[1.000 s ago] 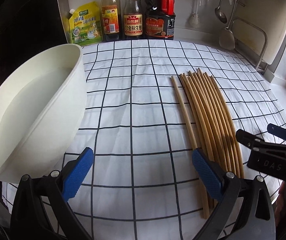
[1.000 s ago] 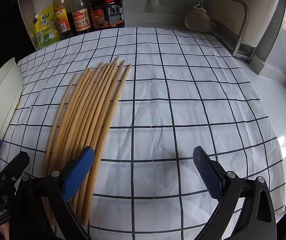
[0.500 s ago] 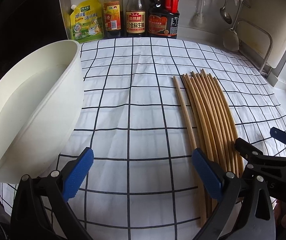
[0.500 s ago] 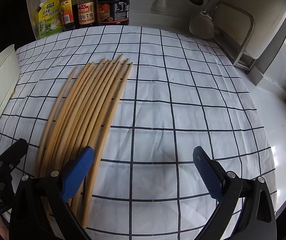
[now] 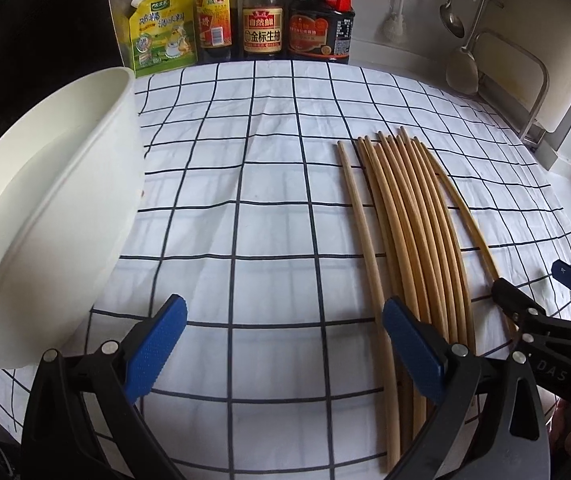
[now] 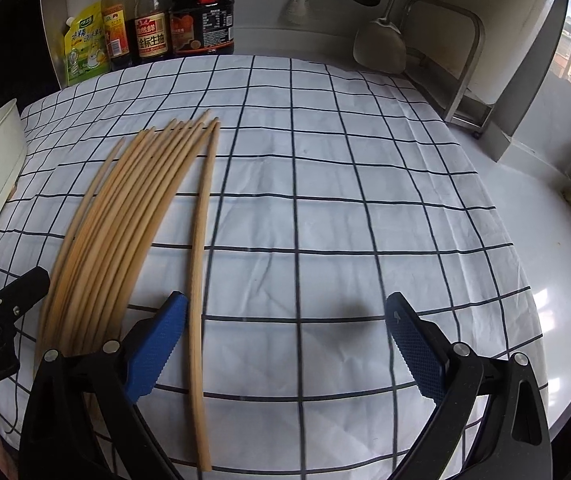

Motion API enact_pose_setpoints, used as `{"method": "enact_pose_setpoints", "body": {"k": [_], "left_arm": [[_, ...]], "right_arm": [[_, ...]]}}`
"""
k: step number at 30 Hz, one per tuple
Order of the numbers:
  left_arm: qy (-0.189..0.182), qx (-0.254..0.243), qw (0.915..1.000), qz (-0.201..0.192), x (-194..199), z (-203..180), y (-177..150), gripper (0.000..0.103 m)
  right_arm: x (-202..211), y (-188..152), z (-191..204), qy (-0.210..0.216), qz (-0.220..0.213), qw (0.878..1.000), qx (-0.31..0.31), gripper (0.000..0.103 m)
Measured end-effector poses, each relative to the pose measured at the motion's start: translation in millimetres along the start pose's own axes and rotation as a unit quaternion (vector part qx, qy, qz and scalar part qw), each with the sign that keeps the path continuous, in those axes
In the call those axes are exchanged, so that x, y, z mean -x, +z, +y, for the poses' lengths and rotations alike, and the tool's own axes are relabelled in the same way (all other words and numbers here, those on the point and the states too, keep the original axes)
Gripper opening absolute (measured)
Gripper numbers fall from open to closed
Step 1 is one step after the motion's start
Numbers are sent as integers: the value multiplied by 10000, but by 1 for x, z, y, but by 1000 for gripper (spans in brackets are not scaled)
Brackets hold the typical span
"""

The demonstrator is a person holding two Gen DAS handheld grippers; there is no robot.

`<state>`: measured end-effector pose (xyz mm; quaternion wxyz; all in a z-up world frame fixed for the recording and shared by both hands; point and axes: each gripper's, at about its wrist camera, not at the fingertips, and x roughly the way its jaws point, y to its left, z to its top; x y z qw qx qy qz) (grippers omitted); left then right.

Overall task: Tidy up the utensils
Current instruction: 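Move the left tool toward the chopstick row while the right tool approaches it too, then close the left tool on one chopstick while the right tool closes on another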

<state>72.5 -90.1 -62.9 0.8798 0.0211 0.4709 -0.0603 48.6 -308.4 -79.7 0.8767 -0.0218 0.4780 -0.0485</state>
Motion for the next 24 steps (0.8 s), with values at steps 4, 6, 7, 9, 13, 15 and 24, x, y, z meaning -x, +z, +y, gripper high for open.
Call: {"method": "enact_pose_setpoints", "body": {"k": [4, 6, 7, 9, 13, 15, 24], "left_arm": [[27, -17, 10000, 33, -3, -4, 3, 97], [38, -63, 9999, 83, -5, -5, 2, 97], [30, -79, 9999, 102, -5, -5, 2, 98], [64, -107, 9998, 167, -6, -5, 1, 97], [65, -117, 9997, 194, -9, -6, 0, 97], [57, -128, 9997, 194, -9, -7, 0, 97], [-32, -260, 9997, 29, -3, -10, 0, 69]], "right_arm": [[-1, -1, -5, 89, -33, 9999, -72, 94], [-1, -2, -4, 101, -73, 9999, -59, 94], [-1, -2, -4, 104, -97, 9999, -39, 94], [-1, -1, -2, 109, -130, 9999, 0, 94], [-1, -1, 3, 137, -181, 9997, 84, 94], [0, -1, 5, 146, -208, 9996, 124, 93], [3, -2, 14, 513, -349, 9977, 263, 62]]}}
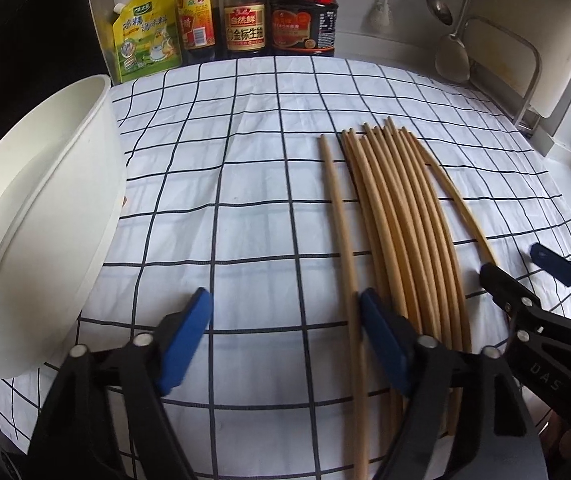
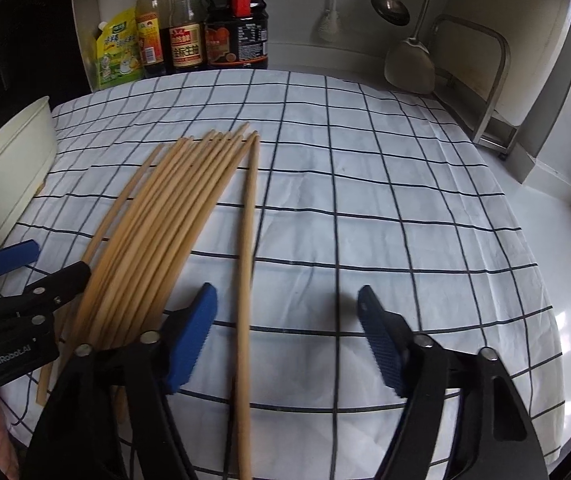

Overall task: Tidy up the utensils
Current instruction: 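Close the left tool on one chopstick while the right tool closes on another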

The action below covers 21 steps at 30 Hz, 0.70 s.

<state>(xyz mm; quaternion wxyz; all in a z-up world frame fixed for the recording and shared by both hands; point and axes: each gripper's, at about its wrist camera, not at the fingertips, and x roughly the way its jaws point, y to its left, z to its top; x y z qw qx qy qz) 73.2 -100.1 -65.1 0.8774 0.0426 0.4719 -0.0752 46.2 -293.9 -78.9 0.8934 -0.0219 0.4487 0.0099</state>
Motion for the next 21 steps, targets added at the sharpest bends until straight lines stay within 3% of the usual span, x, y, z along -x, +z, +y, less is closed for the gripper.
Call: {"method": "enact_pose_setpoints", "body": {"k": [1, 5, 10, 11, 21], "left_arm": [[-23, -20, 10000, -15, 1, -1, 0, 67], [-64, -35, 10000, -63, 4, -3, -1, 36], [-185, -163, 9997, -64, 6, -9, -3, 9], [-194, -172, 9996, -68, 6, -10, -3, 8], [-586, -51, 9982, 91, 8, -3, -2, 7]], "right_arm": [[0, 0, 1, 56, -7, 10000, 13, 60], [2, 1, 7, 151, -24, 9998, 101, 39], [4, 0, 13, 197, -29, 9996, 205, 19], [4, 0, 12, 169, -31, 9997, 196, 6], [6, -1, 4, 401, -37, 9991, -93, 6]]}}
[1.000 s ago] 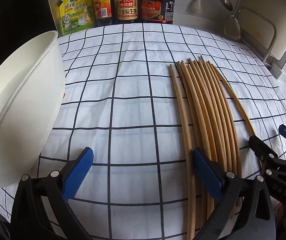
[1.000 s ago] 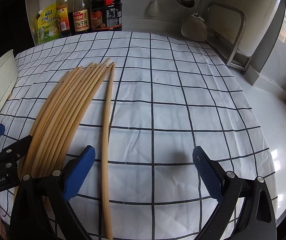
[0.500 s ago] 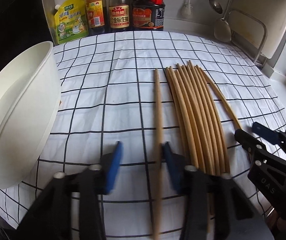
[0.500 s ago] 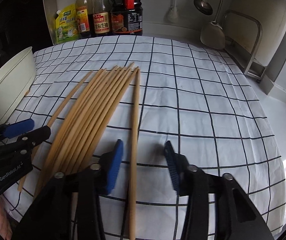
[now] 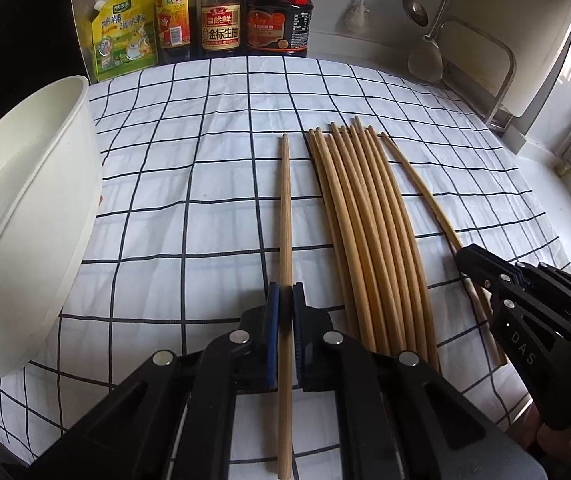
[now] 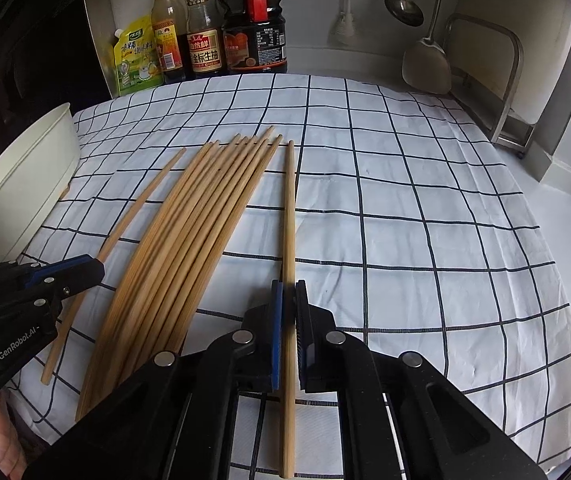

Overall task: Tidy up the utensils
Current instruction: 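Close the left tool on one chopstick while the right tool closes on another, then lift the left tool's chopstick over the white basin while the right tool carries its own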

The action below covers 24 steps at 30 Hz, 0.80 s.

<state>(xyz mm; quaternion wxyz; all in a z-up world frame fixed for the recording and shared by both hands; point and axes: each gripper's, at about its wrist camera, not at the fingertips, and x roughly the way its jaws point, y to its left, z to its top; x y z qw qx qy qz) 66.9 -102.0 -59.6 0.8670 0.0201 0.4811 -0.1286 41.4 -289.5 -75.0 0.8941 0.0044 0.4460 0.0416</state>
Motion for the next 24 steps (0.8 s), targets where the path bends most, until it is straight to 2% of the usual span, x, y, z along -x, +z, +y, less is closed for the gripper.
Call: {"method": "enact_pose_setpoints", "body": {"k": [12, 24], "left_arm": [[-229, -155, 9996, -66, 19, -3, 3, 7], [-420, -284, 9974, -505, 70, 11, 6, 7]], "right_arm": [[19, -1, -8, 107, -162, 9989, -434, 6], [66, 10, 6, 127, -640, 9957, -657, 6]]}}
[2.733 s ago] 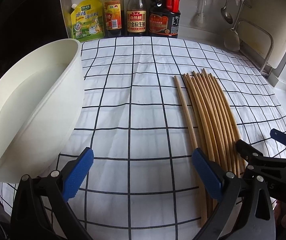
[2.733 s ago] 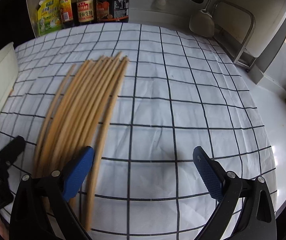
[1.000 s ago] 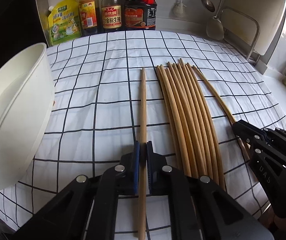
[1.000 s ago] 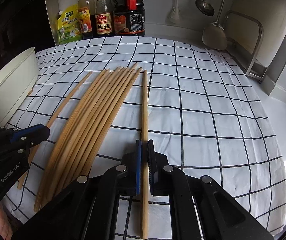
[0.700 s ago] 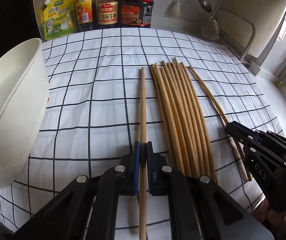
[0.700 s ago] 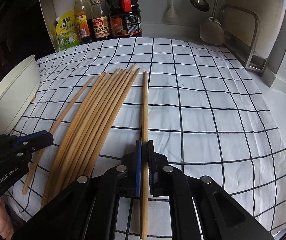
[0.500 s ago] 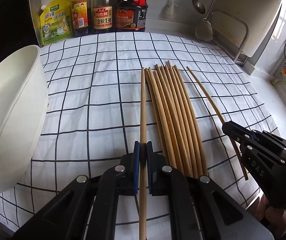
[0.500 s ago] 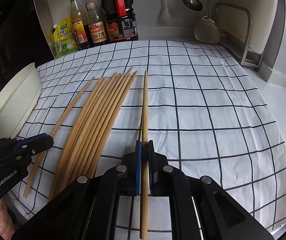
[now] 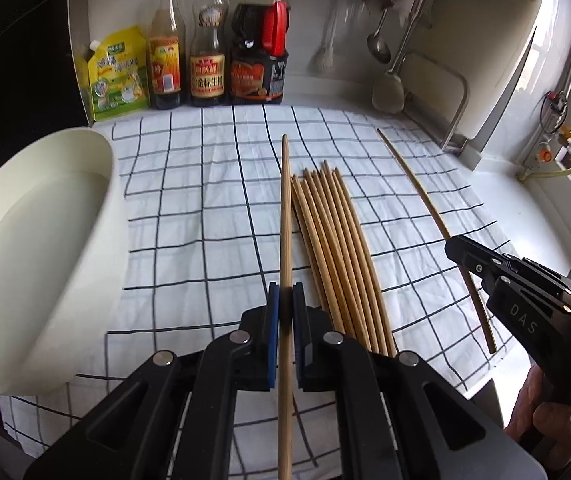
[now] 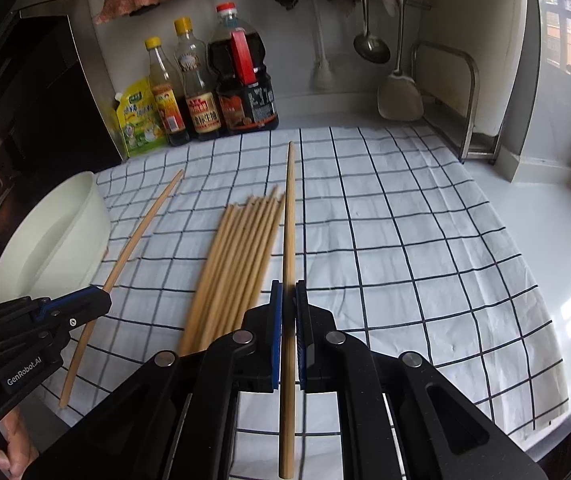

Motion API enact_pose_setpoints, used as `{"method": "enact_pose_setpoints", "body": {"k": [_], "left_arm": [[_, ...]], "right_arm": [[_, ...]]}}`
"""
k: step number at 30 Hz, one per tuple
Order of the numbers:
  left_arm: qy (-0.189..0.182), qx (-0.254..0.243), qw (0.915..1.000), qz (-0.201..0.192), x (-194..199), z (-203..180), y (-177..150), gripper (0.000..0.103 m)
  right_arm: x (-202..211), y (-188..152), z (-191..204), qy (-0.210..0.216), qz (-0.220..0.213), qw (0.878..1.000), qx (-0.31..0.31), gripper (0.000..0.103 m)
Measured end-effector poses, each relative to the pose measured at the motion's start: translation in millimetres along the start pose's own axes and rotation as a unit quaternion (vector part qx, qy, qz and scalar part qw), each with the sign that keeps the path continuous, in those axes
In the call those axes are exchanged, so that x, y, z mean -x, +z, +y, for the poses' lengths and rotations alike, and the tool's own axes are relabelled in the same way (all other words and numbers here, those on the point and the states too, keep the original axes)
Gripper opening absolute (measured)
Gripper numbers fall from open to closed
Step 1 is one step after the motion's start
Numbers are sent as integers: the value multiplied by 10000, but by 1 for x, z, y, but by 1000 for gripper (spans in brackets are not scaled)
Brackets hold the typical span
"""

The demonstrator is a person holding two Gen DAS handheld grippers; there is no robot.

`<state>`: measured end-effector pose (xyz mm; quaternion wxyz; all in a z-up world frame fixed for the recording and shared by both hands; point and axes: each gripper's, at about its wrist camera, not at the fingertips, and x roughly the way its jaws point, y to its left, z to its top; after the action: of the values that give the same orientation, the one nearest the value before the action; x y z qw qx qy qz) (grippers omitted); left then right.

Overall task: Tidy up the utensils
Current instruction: 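Lift the left tool's chopstick over the white basin while the right tool carries its own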

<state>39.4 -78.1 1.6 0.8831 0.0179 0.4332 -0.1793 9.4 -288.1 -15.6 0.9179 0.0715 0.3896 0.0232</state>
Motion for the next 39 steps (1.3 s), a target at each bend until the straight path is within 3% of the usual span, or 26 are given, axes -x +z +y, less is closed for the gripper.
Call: {"method": "enact_pose_setpoints", "body": {"k": [9, 17, 31, 39], "left_arm": [[-148, 16, 9993, -356, 50, 22, 4, 7], [118, 294, 9974, -649, 81, 80, 9, 7], [770, 940, 9899, -737, 80, 208, 10, 7], [824, 1203, 9882, -473, 51, 243, 4, 7]], "right_arm": [[29, 8, 35, 206, -277, 9994, 5, 6], [19, 23, 95, 674, -303, 9971, 183, 6], [-48, 47, 242, 1558, 95, 9836, 900, 6], [-83, 39, 290, 1597, 568, 9777, 1242, 6]]}}
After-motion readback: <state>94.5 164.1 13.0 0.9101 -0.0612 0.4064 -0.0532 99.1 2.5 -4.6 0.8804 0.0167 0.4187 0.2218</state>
